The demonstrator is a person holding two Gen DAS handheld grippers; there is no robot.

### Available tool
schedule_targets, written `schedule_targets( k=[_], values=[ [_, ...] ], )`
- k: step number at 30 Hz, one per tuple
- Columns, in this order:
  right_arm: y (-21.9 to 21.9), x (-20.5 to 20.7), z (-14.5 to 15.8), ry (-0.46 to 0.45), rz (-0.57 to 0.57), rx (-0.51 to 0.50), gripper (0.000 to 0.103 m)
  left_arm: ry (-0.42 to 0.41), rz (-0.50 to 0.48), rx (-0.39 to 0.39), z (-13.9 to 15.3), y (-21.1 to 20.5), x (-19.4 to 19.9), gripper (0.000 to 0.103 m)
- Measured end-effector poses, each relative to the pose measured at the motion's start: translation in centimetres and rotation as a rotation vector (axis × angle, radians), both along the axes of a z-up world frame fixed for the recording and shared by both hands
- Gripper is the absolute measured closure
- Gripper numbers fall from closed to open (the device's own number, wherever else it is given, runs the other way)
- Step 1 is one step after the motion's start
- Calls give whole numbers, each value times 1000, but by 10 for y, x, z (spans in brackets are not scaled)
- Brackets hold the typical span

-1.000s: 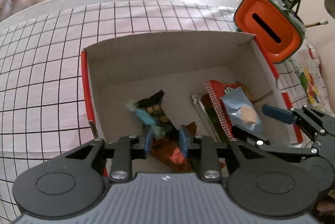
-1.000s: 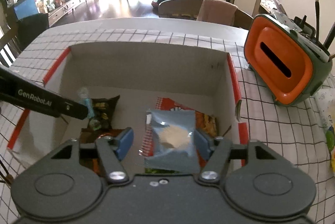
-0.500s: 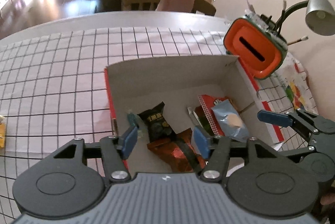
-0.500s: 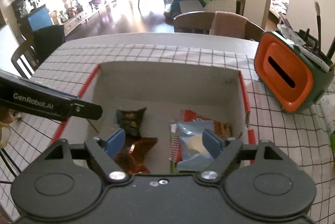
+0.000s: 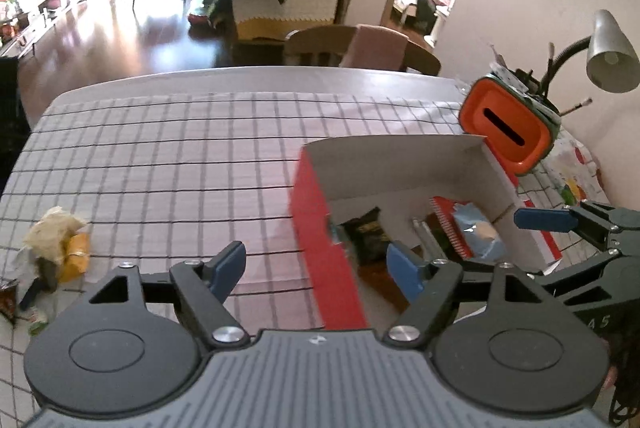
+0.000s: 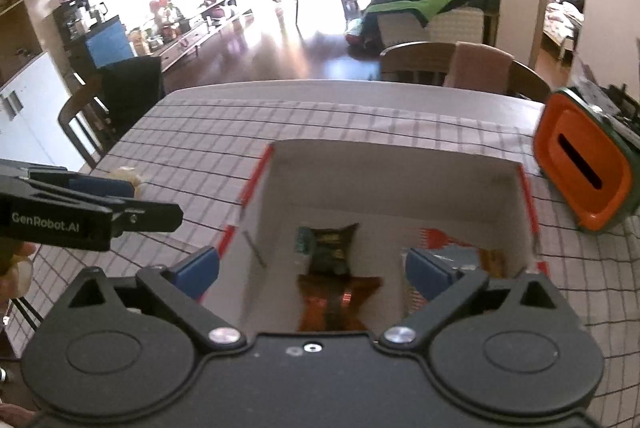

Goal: Organize snacks
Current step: 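Withdraw both open tools from the box back toward the snack pile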

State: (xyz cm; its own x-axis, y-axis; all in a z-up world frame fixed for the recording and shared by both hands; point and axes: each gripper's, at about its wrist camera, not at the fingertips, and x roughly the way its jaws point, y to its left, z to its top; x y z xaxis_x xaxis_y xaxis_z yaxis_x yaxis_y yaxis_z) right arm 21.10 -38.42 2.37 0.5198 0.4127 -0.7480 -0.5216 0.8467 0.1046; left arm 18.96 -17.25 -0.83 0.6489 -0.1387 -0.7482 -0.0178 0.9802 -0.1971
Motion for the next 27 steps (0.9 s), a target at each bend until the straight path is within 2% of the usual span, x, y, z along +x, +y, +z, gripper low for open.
schedule_targets(
  k=[5,10,19,27],
  values=[
    [30,-12,4,-31,49,11,0,-27,27,-3,-1,30,-23,19],
    [62,-17,0,-24,82,19,0,-47,68,9,-6,65,-43,15],
    [130,-23,-16,13,109,-1,0,-13,204,30,-28,147,-75,14],
    [191,-23,-40,59,124,-21,0,22,248,37,-55,207,-89,14]
  ],
)
